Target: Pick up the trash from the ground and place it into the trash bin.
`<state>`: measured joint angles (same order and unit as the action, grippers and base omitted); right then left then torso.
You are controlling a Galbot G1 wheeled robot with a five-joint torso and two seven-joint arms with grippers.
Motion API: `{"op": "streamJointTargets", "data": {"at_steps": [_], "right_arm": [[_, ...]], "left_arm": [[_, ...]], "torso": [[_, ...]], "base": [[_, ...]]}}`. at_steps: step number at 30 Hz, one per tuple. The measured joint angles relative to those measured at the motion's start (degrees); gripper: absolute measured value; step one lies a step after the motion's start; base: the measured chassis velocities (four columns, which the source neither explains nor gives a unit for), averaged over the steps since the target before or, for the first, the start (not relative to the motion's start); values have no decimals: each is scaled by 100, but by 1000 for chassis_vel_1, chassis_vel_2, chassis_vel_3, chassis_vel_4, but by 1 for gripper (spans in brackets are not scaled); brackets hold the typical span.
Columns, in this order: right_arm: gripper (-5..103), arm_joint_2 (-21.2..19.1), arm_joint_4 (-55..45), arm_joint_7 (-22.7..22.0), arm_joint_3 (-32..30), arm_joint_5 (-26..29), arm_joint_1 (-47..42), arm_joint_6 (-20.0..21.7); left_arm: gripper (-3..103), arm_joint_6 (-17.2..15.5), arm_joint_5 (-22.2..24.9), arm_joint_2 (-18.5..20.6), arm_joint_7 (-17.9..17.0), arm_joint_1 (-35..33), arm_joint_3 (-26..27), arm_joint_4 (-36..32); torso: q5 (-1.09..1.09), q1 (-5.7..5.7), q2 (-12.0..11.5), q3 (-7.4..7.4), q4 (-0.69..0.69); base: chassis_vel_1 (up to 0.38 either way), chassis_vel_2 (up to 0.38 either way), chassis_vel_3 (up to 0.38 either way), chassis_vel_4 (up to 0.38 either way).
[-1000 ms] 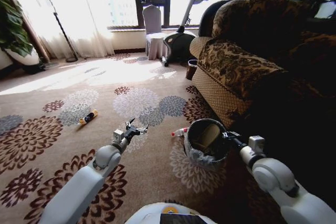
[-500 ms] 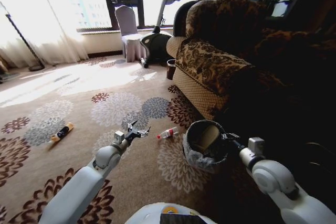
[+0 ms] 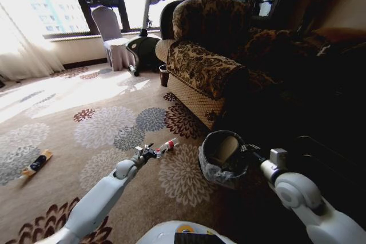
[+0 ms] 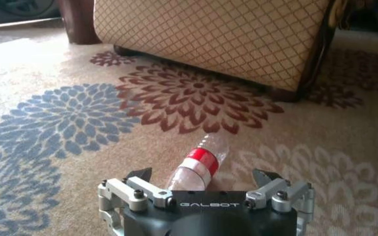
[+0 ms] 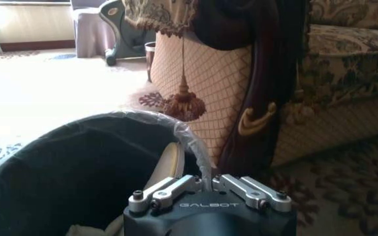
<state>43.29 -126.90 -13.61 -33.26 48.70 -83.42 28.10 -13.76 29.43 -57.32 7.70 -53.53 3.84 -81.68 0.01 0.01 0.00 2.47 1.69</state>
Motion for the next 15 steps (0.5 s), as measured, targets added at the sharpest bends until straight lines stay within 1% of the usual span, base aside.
{"op": "streamJointTargets", "data": {"at_steps": [1, 2, 3, 5, 8, 15], "right_arm": [[2, -9, 0, 11, -13, 2, -31, -15], [2, -9, 0, 11, -13, 2, -31, -15], [2, -14, 5, 10, -25, 1, -41, -36], [2, -11, 13, -26, -31, 14, -10, -60], [2, 10, 40, -12, -25, 10, 38, -92], [2, 116, 171, 54, 29, -109, 53, -114]], "left_arm": [[100, -28, 13, -56, -10, 117, -95, 124], [100, -28, 13, -56, -10, 117, -95, 124], [100, -49, 22, -119, -48, 247, -221, 295], [100, -62, 27, -220, -130, 469, -448, 580], [100, -84, 45, -253, -144, 591, -556, 676], [100, -95, 44, -198, -83, 628, -604, 786]], "torso": [[-1, 0, 0, 0, -3], [-1, 0, 0, 0, -3], [0, 0, 0, 0, -7], [-3, 0, 0, 0, -8], [-1, 0, 0, 0, -6], [0, 0, 0, 0, -5]], "base": [[0, 0, 0, 0], [0, 0, 0, 0], [0, 0, 0, 0], [0, 0, 0, 0], [0, 0, 0, 0], [0, 0, 0, 0]]}}
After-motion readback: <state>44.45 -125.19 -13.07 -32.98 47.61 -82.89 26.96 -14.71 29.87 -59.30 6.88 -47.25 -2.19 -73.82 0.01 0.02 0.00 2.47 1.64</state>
